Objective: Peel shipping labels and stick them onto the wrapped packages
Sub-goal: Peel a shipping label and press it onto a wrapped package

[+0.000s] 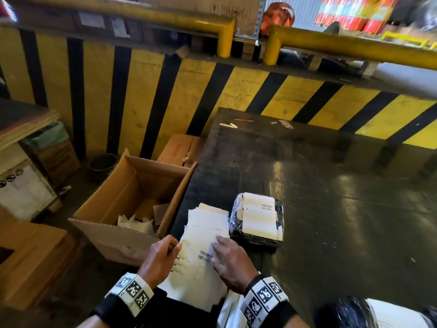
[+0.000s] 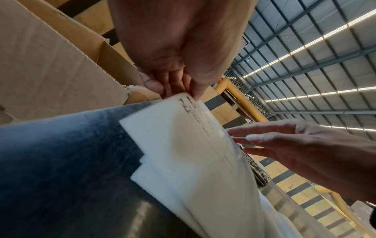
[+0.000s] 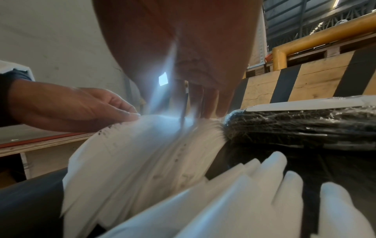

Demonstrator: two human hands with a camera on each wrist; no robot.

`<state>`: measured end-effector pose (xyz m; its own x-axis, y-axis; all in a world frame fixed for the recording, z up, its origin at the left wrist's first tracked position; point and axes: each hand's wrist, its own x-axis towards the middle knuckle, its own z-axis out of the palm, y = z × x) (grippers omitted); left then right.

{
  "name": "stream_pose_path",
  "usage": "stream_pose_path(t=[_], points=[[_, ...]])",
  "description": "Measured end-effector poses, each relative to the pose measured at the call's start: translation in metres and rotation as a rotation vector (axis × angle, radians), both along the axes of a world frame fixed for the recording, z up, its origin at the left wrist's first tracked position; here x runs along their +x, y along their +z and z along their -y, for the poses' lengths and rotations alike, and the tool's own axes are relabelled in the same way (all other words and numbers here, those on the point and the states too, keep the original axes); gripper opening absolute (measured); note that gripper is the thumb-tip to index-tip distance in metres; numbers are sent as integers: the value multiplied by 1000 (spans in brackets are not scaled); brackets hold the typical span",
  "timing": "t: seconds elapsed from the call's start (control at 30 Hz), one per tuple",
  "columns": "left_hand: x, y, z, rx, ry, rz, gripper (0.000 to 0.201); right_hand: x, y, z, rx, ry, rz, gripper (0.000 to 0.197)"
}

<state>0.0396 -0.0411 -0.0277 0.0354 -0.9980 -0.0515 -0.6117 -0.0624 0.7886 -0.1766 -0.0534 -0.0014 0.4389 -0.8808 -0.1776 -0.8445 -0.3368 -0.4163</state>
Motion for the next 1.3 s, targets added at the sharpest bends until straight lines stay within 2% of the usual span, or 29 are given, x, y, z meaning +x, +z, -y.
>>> stream_pose_path(t=[0.1,0.27,0.37,0.43,0.5,0.57,0.73,0.93,1.17,1.3], points=[[1,7,2,-20,-14,-36,21,-2,4,-1,-53,-48,71,47],[-1,34,11,-102,-51,-148,16,-4,22,-1,-60,-171,257,43],[-7,63,25,-69,-81,-311,12,-7,36,-3,27,-361,485,36],[-13,84,36,-91,-61,-410,13,-8,48,-3,122,-439,688,19],[-21,104,46,-137,-28,-471,15,-13,58,-1,196,-473,830,16],[-29,118,56,-163,16,-512,17,-19,69,-3,217,-448,898,16],[-42,126,73,-167,39,-537,19,-30,94,-11,190,-380,992,11],[-54,126,84,-140,53,-538,22,-39,108,-16,162,-299,967,11],[-51,126,89,-145,65,-503,21,-41,116,-15,187,-306,1033,11],[-46,122,88,-180,74,-373,16,-36,125,-12,191,-308,1116,13]])
